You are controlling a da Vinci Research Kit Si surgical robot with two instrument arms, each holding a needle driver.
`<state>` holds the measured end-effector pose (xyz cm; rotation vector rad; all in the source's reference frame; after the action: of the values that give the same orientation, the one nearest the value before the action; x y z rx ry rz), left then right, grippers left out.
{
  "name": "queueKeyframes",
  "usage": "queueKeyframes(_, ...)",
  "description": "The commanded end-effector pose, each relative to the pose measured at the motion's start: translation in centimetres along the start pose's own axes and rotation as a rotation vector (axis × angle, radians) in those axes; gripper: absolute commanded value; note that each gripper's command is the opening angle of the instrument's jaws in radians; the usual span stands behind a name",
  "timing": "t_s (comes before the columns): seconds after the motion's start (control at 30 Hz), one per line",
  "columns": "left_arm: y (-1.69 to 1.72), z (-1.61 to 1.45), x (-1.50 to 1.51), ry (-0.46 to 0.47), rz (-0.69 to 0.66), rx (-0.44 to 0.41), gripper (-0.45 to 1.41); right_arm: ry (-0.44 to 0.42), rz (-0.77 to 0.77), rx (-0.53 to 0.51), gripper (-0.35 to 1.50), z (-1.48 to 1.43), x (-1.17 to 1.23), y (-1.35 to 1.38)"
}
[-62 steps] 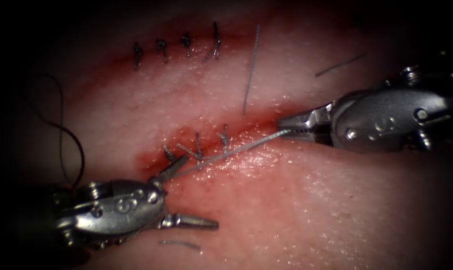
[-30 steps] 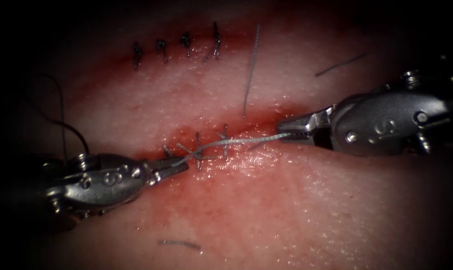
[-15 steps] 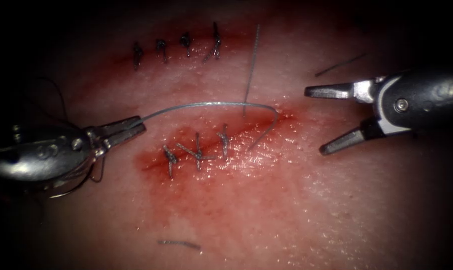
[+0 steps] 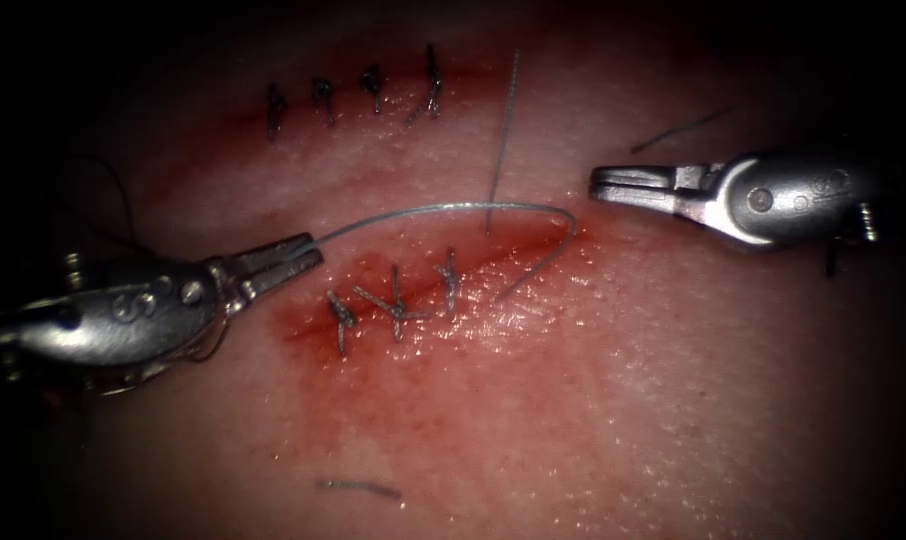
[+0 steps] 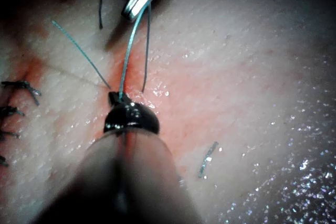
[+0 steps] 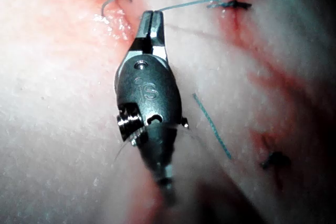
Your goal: Wound Closure
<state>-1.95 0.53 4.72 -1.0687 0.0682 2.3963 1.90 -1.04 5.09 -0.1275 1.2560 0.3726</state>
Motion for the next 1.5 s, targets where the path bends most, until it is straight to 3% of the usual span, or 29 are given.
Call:
queueKeyframes(0.03,0.03,0.09,-0.02,0.004,-0.002,-0.008,-0.45,0.027,0.026,0.029,-0.35,0.25,-0.15,-0.09)
queueKeyframes(0.27,0.03,0.45,-0.02,-0.003,0.088,0.045,-0.45,0.09,0.062,0.126,-0.35,0.61,-0.18,-0.35)
queueKeyframes(0.57,0.12,1.02,-0.11,-0.043,0.099,0.154,-0.45,0.131,0.079,0.162,-0.35,0.7,0.03,-0.45)
queueKeyframes(0.9,0.09,1.24,-0.16,-0.077,0.072,0.216,-0.45,0.171,0.097,0.166,-0.35,0.67,0.13,-0.47)
queueKeyframes(1.33,0.28,1.38,-0.19,-0.063,0.078,0.215,-0.45,0.164,0.129,0.005,-0.35,0.82,0.26,-0.53)
queueKeyframes(1.37,0.29,1.37,-0.19,-0.054,0.096,0.202,-0.45,0.16,0.128,-0.004,-0.23,0.85,0.25,-0.53)
queueKeyframes(1.43,0.33,1.36,-0.18,-0.019,0.13,0.161,-0.45,0.139,0.128,-0.044,0.34,0.91,0.23,-0.53)
queueKeyframes(1.5,0.38,1.34,-0.18,0.01,0.172,0.117,-0.45,0.116,0.128,-0.086,0.63,0.95,0.2,-0.51)
